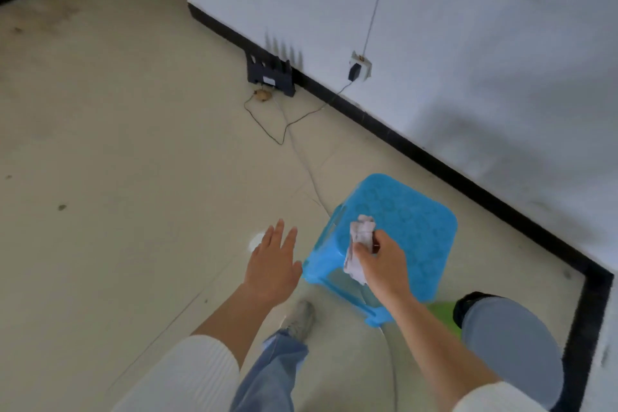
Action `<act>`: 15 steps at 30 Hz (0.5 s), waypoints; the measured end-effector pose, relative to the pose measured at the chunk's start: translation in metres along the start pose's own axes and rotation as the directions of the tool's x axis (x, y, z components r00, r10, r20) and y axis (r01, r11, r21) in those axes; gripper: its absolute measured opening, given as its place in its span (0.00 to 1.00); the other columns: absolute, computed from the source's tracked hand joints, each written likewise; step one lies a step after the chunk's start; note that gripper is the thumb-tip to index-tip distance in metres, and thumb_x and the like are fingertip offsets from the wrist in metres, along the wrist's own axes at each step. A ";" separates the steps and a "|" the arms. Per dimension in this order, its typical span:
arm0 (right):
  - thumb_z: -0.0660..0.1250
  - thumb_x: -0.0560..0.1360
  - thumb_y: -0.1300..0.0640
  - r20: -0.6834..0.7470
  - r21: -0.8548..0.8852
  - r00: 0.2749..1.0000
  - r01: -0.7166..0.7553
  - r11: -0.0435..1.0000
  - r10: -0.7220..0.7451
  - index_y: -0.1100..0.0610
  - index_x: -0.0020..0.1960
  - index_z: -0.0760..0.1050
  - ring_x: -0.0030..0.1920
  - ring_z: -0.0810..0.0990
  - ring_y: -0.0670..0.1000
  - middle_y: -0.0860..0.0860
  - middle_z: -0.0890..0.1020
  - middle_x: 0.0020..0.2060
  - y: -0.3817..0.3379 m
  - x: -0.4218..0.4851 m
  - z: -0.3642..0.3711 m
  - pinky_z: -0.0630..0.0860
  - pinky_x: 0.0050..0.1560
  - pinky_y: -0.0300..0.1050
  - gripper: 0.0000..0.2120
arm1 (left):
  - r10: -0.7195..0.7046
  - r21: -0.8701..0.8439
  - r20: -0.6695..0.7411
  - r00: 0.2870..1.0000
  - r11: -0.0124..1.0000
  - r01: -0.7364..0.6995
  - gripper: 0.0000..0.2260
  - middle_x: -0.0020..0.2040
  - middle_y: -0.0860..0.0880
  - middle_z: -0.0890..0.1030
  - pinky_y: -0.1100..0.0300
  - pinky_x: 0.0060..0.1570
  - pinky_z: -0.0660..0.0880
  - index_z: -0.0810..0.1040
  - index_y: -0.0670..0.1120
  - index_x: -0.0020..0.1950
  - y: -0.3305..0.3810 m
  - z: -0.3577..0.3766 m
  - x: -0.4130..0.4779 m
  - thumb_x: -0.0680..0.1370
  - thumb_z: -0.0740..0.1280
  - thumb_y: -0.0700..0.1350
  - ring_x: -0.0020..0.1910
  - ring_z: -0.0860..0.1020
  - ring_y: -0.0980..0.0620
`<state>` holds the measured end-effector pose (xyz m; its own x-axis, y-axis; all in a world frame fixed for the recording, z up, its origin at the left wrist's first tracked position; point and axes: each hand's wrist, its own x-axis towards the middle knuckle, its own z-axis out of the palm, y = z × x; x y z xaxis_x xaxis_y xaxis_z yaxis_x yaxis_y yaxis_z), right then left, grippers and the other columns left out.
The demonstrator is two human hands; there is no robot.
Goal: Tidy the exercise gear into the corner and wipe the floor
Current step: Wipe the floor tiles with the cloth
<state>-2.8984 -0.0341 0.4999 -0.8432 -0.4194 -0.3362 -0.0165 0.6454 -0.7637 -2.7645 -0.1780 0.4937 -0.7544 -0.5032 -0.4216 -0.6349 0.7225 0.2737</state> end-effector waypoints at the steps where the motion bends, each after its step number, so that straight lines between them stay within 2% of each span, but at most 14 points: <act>1: 0.65 0.73 0.60 0.052 -0.024 0.998 0.039 0.999 -0.038 0.56 0.38 0.70 0.32 0.75 0.45 0.48 0.75 0.30 -0.010 -0.019 0.003 0.68 0.32 0.37 0.07 | -0.050 -0.021 -0.029 0.998 0.999 0.049 0.30 0.79 0.47 0.41 0.54 0.72 0.57 0.44 0.50 0.79 -0.007 -0.006 -0.028 0.82 0.55 0.53 0.78 0.45 0.48; 5: 0.65 0.74 0.57 0.253 -0.120 0.952 0.205 0.971 -0.170 0.57 0.36 0.68 0.34 0.74 0.50 0.49 0.74 0.31 -0.058 -0.096 0.021 0.66 0.32 0.40 0.10 | -0.260 -0.149 -0.115 0.959 0.959 0.242 0.29 0.79 0.47 0.41 0.52 0.72 0.58 0.45 0.50 0.79 -0.037 -0.024 -0.145 0.82 0.55 0.53 0.78 0.45 0.47; 8: 0.66 0.74 0.55 0.403 -0.155 0.871 0.369 0.916 -0.282 0.57 0.38 0.70 0.36 0.75 0.51 0.49 0.76 0.32 -0.098 -0.160 0.043 0.67 0.34 0.44 0.09 | -0.415 -0.242 -0.168 0.894 0.897 0.370 0.29 0.79 0.47 0.42 0.49 0.72 0.57 0.46 0.49 0.79 -0.067 -0.035 -0.236 0.81 0.56 0.52 0.78 0.44 0.46; 12: 0.66 0.75 0.54 0.618 -0.118 0.701 0.529 0.840 -0.355 0.60 0.41 0.73 0.37 0.76 0.51 0.51 0.78 0.35 -0.145 -0.244 0.086 0.68 0.33 0.40 0.09 | -0.580 -0.326 -0.279 0.765 0.807 0.493 0.28 0.79 0.46 0.44 0.48 0.72 0.57 0.49 0.48 0.78 -0.114 -0.052 -0.346 0.81 0.56 0.51 0.78 0.46 0.46; 15: 0.67 0.74 0.55 0.727 -0.075 0.552 0.656 0.751 -0.409 0.61 0.40 0.73 0.38 0.77 0.55 0.54 0.79 0.35 -0.181 -0.311 0.125 0.69 0.36 0.45 0.10 | -0.705 -0.412 -0.319 0.634 0.706 0.577 0.28 0.79 0.46 0.45 0.48 0.72 0.57 0.50 0.48 0.78 -0.147 -0.057 -0.431 0.81 0.56 0.51 0.78 0.46 0.46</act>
<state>-2.5658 -0.1003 0.6741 -0.0681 -0.9595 -0.2734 -0.6061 0.2574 -0.7526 -2.3561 -0.0947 0.6847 -0.0841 -0.9793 -0.1840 -0.9517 0.0242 0.3060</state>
